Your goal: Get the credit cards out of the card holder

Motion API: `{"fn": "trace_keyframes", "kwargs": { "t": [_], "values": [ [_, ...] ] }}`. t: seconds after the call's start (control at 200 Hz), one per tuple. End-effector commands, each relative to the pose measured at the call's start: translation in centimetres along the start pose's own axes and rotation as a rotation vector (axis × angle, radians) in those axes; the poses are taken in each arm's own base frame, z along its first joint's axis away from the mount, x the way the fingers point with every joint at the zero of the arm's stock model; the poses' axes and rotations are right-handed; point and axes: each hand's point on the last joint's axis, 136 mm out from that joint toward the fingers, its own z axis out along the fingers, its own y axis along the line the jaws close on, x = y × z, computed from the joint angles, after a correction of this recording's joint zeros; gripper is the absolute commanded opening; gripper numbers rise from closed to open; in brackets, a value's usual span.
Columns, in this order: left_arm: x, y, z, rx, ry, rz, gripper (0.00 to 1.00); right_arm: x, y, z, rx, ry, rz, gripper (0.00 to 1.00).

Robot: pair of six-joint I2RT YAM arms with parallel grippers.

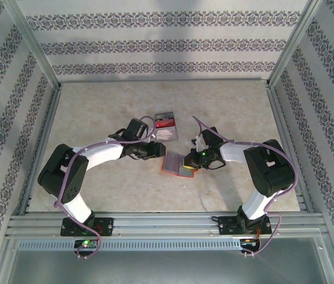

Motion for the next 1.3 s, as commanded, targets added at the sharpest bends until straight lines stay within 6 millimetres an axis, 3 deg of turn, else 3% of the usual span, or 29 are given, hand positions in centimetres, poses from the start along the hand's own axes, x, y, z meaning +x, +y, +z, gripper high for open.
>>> {"fn": "trace_keyframes", "kwargs": {
  "t": [0.0, 0.17, 0.789, 0.934, 1.139, 1.294],
  "values": [
    [0.5, 0.6, 0.9, 0.026, 0.024, -0.020, 0.50, 0.6, -3.2, 0.6, 0.121, 0.006, 0.026, 0.00],
    [0.9, 0.6, 2.2, 0.082, 0.050, -0.050, 0.41, 0.6, -3.2, 0.5, 0.123, 0.005, 0.023, 0.00],
    [1.9, 0.5, 3.4, 0.114, 0.087, -0.042, 0.19, 0.3, -2.6, 0.3, 0.111, -0.001, 0.013, 0.00],
    [1.7, -0.5, 3.0, 0.151, 0.069, -0.037, 0.11, -0.6, -0.6, -0.4, 0.065, -0.026, -0.001, 0.06],
    [1.0, -1.7, 1.8, 0.201, 0.010, -0.064, 0.01, -2.2, 2.5, -3.4, 0.073, -0.124, -0.059, 0.23],
    [0.6, -2.4, 0.9, 0.228, -0.043, -0.093, 0.00, -1.8, 4.6, -4.6, 0.124, -0.166, -0.112, 0.33]
  ]
}}
